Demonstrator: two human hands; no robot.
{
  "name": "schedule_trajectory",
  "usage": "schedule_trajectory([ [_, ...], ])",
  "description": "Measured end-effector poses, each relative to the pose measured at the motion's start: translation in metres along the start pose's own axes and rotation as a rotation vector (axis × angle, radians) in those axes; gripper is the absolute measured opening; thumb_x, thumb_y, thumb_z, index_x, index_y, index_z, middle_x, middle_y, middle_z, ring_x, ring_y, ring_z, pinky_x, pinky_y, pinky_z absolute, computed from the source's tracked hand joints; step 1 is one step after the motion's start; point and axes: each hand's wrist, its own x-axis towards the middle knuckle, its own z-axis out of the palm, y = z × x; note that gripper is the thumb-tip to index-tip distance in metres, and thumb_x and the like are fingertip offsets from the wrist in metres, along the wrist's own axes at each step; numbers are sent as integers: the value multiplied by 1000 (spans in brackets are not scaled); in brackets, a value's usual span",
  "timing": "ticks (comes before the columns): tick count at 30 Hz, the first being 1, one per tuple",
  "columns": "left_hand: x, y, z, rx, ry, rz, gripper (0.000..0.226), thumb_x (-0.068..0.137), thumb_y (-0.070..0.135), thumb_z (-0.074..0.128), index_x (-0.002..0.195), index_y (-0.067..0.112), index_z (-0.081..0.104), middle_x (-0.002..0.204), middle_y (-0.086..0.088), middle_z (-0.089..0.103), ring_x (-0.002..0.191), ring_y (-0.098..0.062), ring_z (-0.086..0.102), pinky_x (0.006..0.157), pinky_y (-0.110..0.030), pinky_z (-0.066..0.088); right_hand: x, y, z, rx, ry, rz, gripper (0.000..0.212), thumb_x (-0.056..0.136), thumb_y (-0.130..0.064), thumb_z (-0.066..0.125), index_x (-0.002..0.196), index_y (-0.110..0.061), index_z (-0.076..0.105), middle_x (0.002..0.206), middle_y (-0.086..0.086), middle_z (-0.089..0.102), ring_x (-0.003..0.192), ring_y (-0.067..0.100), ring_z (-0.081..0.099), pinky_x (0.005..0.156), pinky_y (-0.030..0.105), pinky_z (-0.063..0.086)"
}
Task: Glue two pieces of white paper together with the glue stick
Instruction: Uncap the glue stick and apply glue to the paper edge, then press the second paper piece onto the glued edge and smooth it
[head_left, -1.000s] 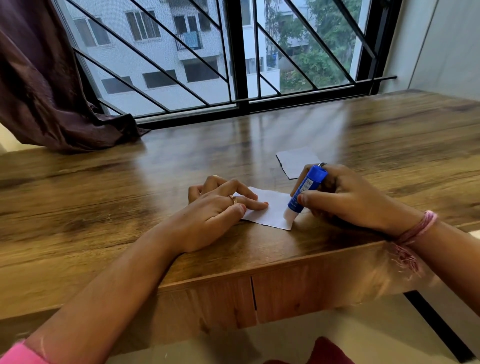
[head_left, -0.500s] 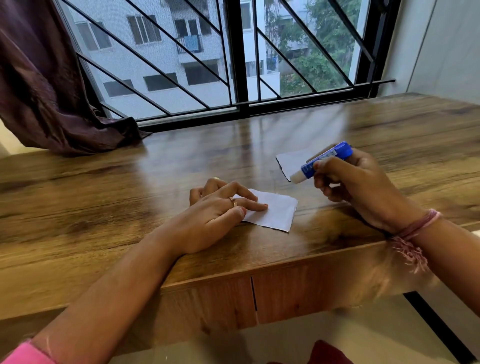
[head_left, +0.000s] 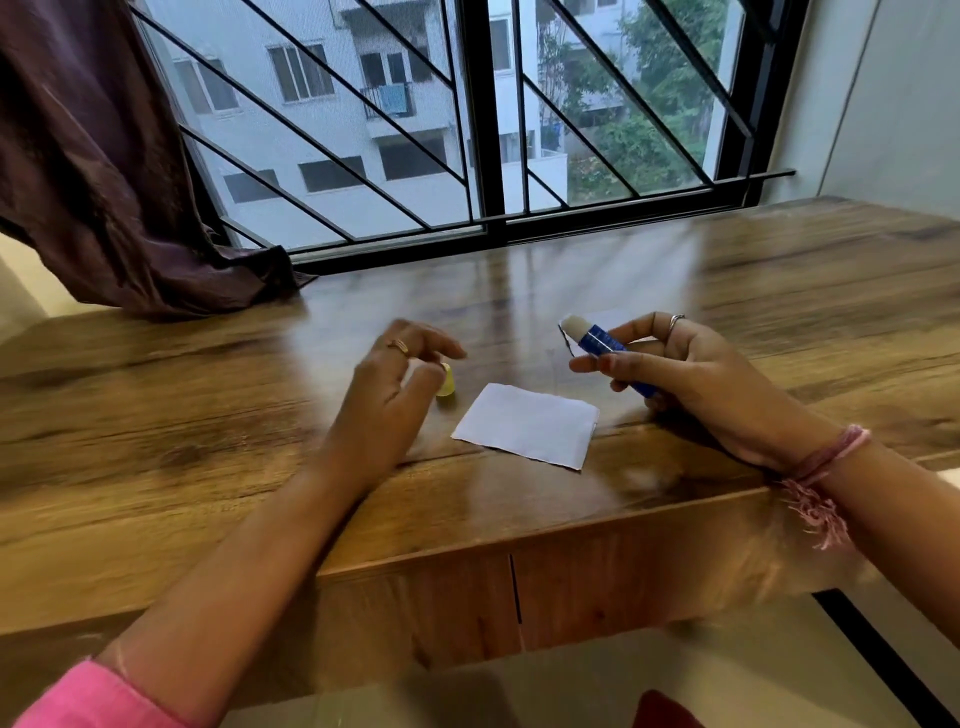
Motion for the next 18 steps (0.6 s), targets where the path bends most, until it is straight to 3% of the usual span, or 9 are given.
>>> schedule_trajectory([
  [2,4,-6,-4,5,170,-71,17,83,16,47,90,25,60,92,7,61,82,4,55,65,-9,41,1,2,1,-7,-32,-4,43,71,-28,67,109,-11,54,104,1,74,92,11,67,70,18,48],
  [4,9,-16,-9,34,251,-167,15,87,14,50,90,26,58,87,6,61,74,-1,55,55,-6,39,2,5,1,-11,-53,-4,41,74,-25,65,111,-11,55,107,1,73,106,11,65,87,20,48],
  [7,15,-31,-13,14,265,-323,11,90,13,52,94,21,58,86,1,61,77,-14,58,58,-18,43,4,4,0,-84,-60,-10,40,76,-30,64,112,-13,61,107,1,73,101,6,64,82,13,48],
  [10,19,-37,-13,-20,235,-430,12,90,15,52,100,15,58,89,0,61,75,-16,61,57,-23,40,8,-2,0,-204,-9,-42,31,69,-42,68,97,-30,70,85,-12,68,77,5,58,70,9,42],
  [16,21,-38,-15,-25,214,-479,8,89,16,52,92,20,57,87,1,60,68,-13,59,60,-24,43,43,-17,7,-237,-44,-47,44,65,-42,72,103,-20,68,99,10,64,87,21,57,90,34,46],
  [18,21,-39,-15,-25,217,-483,8,89,16,52,91,21,57,86,1,60,66,-12,59,60,-25,43,62,-18,15,-290,-53,-57,31,76,-27,73,103,-12,66,104,16,68,92,20,60,97,39,46],
])
